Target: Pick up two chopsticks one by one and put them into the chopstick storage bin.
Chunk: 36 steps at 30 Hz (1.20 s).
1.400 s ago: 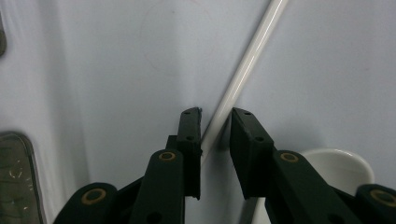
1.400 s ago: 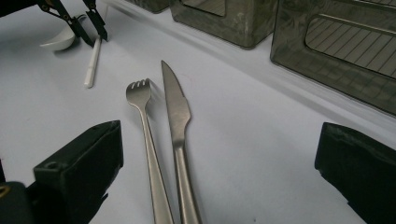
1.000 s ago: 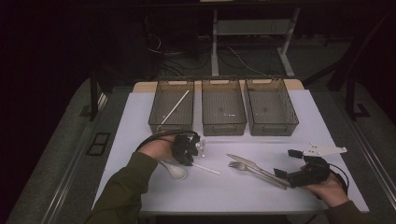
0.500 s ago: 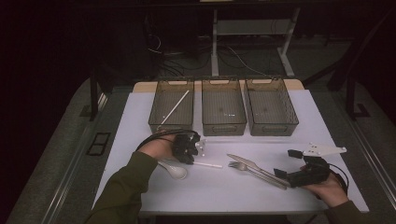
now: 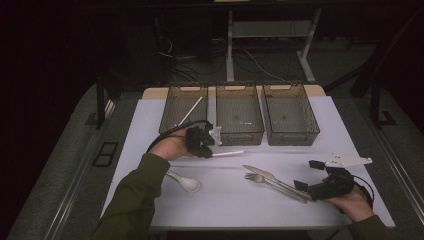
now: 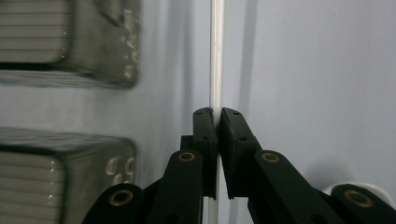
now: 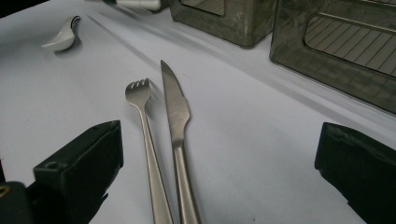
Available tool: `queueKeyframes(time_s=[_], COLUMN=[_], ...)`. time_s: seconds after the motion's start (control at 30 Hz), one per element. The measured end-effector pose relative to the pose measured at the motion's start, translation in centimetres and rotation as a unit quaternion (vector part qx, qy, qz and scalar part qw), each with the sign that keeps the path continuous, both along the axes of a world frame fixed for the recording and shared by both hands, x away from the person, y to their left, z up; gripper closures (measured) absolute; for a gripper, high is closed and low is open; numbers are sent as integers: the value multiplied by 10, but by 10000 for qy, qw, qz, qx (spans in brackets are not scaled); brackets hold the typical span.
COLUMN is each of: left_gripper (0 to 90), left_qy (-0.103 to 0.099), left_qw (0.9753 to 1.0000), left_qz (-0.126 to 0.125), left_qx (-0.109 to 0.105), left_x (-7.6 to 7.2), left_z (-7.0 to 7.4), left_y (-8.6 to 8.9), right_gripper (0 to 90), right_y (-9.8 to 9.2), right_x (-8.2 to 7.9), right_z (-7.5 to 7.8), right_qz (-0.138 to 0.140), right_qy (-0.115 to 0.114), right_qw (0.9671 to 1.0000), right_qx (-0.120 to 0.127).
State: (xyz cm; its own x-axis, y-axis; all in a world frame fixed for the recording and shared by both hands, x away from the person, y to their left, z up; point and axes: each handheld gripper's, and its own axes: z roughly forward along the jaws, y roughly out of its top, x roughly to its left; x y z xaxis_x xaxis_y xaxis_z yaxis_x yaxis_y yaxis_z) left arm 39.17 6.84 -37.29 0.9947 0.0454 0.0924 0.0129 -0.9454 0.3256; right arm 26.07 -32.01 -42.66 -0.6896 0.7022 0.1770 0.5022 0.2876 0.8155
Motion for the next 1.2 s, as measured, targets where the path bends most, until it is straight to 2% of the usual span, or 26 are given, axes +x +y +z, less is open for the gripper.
queueKeyframes(time_s=[0.13, 0.2, 0.3, 0.37, 0.53, 0.63, 0.67, 0.7, 0.83, 0.87, 0.93, 1.03, 1.07, 1.1, 1.13, 1.17, 1.2], left_gripper=[840, 840, 840, 840, 840, 839, 840, 840, 839, 839, 840, 839, 839, 839, 839, 839, 839], left_qy=[51, 61, 75, 65, 42, -64, -70, -115, -231, -275, -323, -375, -352, -354, -329, -329, -357], left_qw=[9991, 9977, 9959, 9941, 9861, 9804, 9771, 9753, 9666, 9630, 9591, 9496, 9485, 9435, 9424, 9397, 9349], left_qz=[327, 521, 742, 898, 1399, 1661, 1816, 1884, 2167, 2281, 2424, 2709, 2764, 2882, 2943, 3033, 3158], left_qx=[-280, -420, -514, -600, -899, -1055, -1111, -1148, -1346, -1411, -1425, -1534, -1508, -1595, -1553, -1543, -1583], left_x=[9, 13, 22, 28, 44, 55, 58, 62, 77, 81, 89, 102, 106, 109, 113, 116, 118], left_z=[17, 25, 38, 46, 67, 78, 80, 83, 87, 87, 86, 82, 80, 76, 74, 71, 66], left_y=[3, 6, 11, 16, 29, 37, 40, 43, 53, 54, 57, 62, 64, 65, 67, 69, 69], right_gripper=[10, 10, 10, 10, 10, 10, 10, 10, 10, 10, 10, 10, 10, 10, 10, 10, 10], right_y=[0, 0, 0, 0, -1, -1, -1, -1, -1, -1, -1, -1, -2, -2, -2, -2, -2], right_x=[0, 0, 0, 0, 0, 0, 0, 0, 0, 0, 1, 1, 1, 1, 0, 0, 0], right_z=[0, 0, 0, 0, 0, 0, 0, 0, -1, -1, -1, -1, -1, -1, -2, -2, -2], right_qz=[2, 3, 7, 4, 8, 4, 2, 0, 10, 9, 1, 1, 6, 16, 16, 23, 21], right_qy=[-2, -9, -9, -16, -13, -1, -4, -3, 4, 6, 22, 28, 31, 40, 41, 42, 43], right_qw=[10000, 10000, 10000, 10000, 10000, 10000, 10000, 10000, 10000, 10000, 10000, 10000, 10000, 10000, 10000, 10000, 10000], right_qx=[7, 5, 5, 10, 6, 8, 16, 14, 17, 16, 20, 25, 29, 19, 19, 14, 15])
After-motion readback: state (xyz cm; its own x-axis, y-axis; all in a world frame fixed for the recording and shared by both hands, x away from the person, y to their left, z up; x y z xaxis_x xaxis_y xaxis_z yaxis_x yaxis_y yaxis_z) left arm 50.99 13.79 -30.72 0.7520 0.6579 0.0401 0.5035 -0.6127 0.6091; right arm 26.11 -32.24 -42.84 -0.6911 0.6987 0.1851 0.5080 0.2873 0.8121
